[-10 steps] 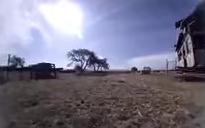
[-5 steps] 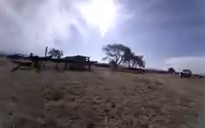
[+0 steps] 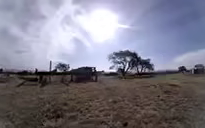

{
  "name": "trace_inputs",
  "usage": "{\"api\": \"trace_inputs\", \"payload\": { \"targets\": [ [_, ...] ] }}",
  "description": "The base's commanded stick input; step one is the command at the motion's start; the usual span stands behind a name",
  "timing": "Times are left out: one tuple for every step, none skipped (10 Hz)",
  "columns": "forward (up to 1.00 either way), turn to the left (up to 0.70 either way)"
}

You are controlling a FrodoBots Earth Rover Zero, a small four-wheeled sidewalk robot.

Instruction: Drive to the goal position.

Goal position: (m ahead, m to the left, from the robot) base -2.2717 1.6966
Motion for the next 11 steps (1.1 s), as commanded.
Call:
{"api": "trace_inputs", "payload": {
  "targets": [
    [0.70,0.00],
    [0.35,0.00],
    [0.00,0.00],
    [0.00,0.00],
    [0.00,0.00],
    [0.00,0.00],
    [0.00,0.00],
    [0.00,0.00],
    [0.00,0.00],
    [0.00,0.00],
    [0.00,0.00]
  ]
}}
